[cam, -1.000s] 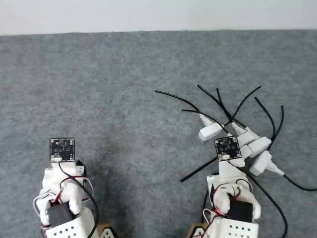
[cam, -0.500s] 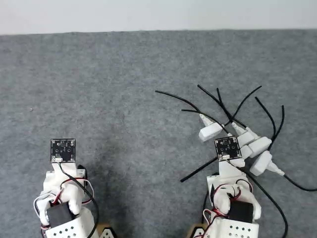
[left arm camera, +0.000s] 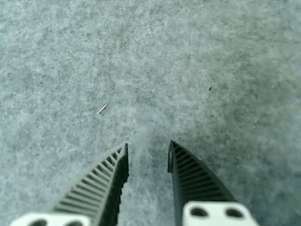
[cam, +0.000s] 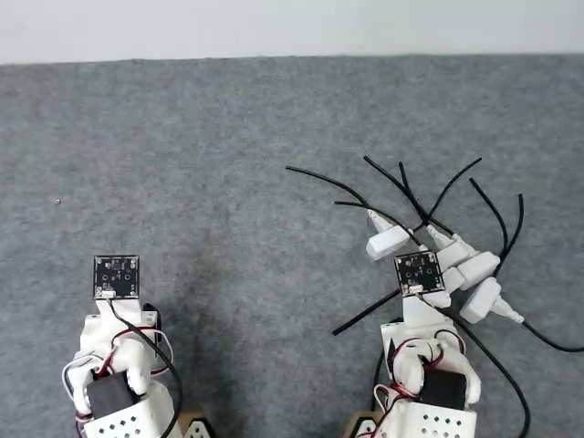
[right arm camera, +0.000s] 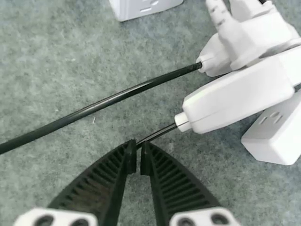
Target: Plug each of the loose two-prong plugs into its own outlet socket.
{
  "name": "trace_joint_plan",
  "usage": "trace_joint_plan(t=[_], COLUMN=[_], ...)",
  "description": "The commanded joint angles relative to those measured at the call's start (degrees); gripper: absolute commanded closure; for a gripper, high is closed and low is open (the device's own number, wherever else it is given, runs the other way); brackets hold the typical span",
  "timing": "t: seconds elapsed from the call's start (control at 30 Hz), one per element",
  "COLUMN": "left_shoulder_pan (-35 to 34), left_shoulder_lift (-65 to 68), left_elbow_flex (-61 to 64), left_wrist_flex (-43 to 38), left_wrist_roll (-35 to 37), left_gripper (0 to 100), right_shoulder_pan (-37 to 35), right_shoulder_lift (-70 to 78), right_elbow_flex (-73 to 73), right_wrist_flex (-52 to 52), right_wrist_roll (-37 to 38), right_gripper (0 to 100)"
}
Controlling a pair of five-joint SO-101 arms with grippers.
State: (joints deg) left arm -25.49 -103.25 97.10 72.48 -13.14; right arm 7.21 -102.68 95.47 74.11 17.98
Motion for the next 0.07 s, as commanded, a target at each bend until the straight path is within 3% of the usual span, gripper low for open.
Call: trace_joint_plan(t=[0.0,0.03], left_shoulder_pan=[0.18,0.18], left_shoulder_lift=[-1.14,-1.14], left_elbow_flex=[-0.75,-0.75], left_wrist_flex=[0.18,0.18], left_wrist_roll=[0.09,0.09], left_gripper=[87,87], right_shoulder_pan=[-0.31,-0.31], right_shoulder_lift=[0.22,0.22], right_elbow_flex=[1.05,1.05], right_wrist_flex=[0.13,0.13], right_wrist_roll=[0.62,0.62], right_gripper=[98.3,98.3])
